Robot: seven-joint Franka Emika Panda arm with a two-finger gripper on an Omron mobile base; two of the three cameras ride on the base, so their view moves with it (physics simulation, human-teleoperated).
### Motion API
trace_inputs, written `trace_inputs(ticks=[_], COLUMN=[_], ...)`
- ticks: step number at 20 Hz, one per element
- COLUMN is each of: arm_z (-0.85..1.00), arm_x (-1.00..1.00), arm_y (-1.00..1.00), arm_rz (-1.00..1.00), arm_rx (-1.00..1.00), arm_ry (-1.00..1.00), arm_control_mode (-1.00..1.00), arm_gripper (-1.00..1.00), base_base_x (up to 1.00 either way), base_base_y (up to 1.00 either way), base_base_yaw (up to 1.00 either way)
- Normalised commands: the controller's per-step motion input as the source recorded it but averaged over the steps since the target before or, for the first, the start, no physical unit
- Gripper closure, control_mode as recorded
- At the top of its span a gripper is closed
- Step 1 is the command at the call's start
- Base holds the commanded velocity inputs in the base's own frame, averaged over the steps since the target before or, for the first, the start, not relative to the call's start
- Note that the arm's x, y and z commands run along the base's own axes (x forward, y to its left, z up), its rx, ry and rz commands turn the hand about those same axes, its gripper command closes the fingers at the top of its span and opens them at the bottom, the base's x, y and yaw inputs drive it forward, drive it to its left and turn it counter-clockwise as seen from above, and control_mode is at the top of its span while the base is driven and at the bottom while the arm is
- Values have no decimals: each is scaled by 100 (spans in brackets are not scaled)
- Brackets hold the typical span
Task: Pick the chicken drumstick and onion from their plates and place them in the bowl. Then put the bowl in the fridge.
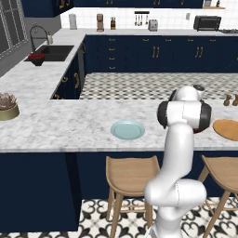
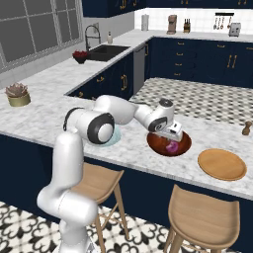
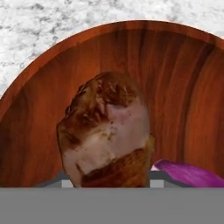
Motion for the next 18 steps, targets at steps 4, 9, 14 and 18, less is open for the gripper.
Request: trace_inputs(ticks=[4, 9, 14, 18], arm_z=[1, 28, 49, 42], arm_x=[-12, -36, -59, -97], arm_y=[36, 36, 15, -4], arm_rz=[0, 0, -9, -33], arm_rx=[0, -1, 0, 0], arm_ry=[-3, -9, -4, 1], arm_control_mode=[-100, -100, -100, -100], arm_gripper=[-100, -100, -100, -100], base_base_x=[0, 0, 0, 0], base_base_y=[0, 0, 0, 0], base_base_yaw=[0, 0, 0, 0])
